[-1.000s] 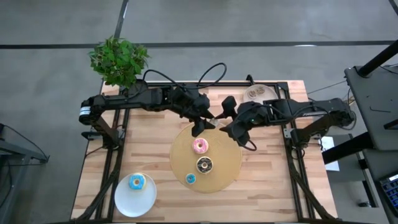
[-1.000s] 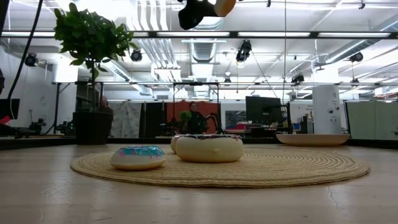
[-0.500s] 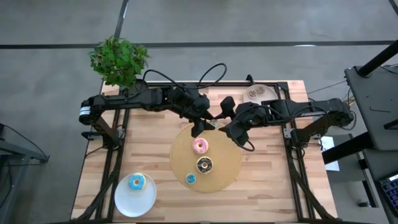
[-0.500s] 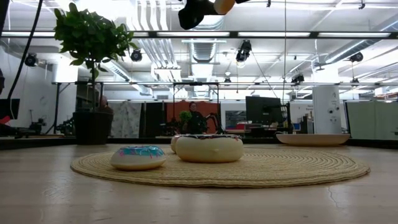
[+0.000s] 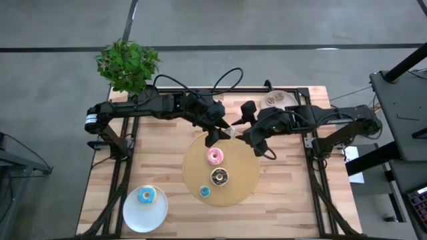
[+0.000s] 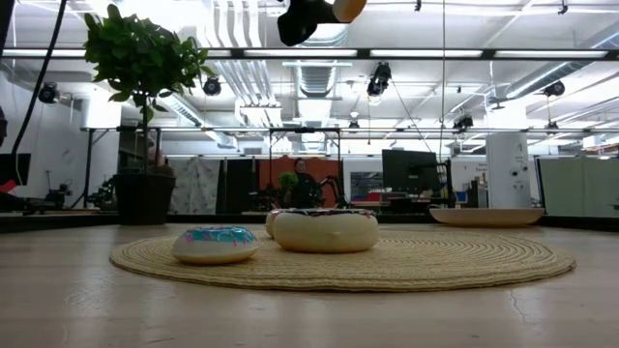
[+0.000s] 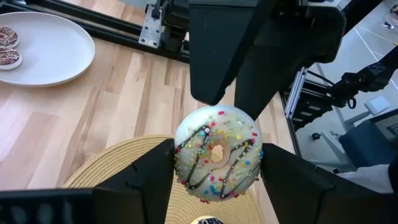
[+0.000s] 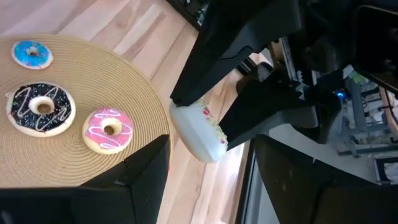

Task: Pick & Place donuts
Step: Put the small white donut on the gray plate

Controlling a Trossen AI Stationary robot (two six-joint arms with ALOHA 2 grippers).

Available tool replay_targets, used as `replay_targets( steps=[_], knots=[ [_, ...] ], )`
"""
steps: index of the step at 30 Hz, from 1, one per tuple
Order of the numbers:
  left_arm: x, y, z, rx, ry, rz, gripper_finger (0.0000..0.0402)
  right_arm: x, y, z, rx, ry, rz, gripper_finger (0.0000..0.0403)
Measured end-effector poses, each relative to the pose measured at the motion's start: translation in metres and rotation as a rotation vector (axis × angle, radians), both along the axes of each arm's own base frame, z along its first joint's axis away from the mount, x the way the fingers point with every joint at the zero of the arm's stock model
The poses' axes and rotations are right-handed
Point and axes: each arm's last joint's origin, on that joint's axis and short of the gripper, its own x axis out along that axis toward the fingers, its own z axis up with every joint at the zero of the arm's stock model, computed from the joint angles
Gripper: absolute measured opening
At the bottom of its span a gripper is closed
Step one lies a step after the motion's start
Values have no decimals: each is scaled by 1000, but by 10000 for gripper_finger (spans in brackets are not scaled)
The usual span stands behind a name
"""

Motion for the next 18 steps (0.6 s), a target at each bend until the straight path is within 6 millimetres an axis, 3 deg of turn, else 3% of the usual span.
replay_targets(
  steps=[18],
  knots=[
    [0, 0, 0, 0, 0, -1, 202, 3, 2, 0, -7, -6, 66, 228]
  ],
)
